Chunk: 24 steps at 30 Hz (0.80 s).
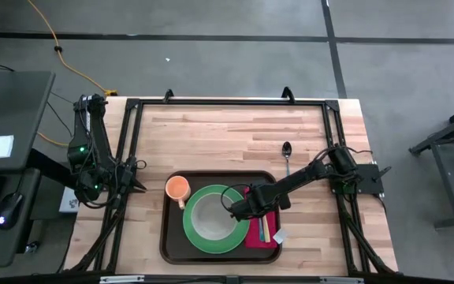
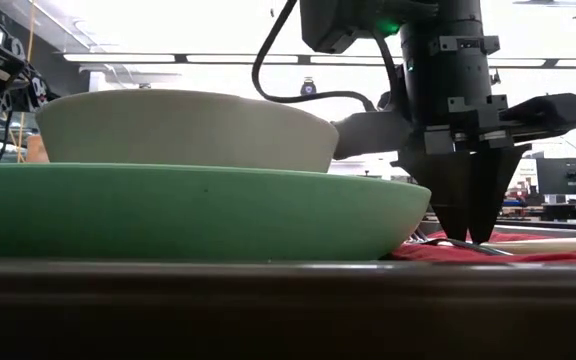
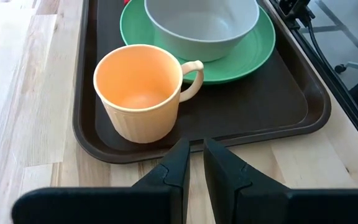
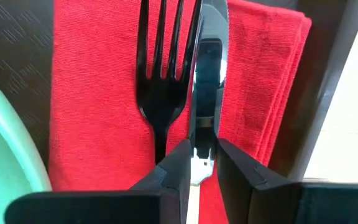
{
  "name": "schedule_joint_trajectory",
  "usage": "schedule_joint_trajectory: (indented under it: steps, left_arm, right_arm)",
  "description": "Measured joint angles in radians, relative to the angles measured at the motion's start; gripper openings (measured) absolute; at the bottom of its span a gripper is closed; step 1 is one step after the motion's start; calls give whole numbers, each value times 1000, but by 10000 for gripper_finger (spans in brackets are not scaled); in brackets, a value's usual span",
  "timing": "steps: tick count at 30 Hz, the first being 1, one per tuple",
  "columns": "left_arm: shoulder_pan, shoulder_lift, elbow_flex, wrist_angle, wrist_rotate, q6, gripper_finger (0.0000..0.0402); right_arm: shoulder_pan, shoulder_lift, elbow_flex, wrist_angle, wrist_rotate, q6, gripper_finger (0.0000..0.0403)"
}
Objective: Set up tray
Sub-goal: Adjust the yellow knife on the red napkin
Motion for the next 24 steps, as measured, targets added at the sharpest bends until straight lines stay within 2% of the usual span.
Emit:
schedule_joint_trajectory:
  steps: [17,24]
  left_arm:
    - [0,0,0,-1,0,0,79]
    - [0,0,0,0,0,0,79]
  right_arm:
    - [-6,0,0,-15,-41,2,55]
    - [-17,1,0,-43,-26,0,55]
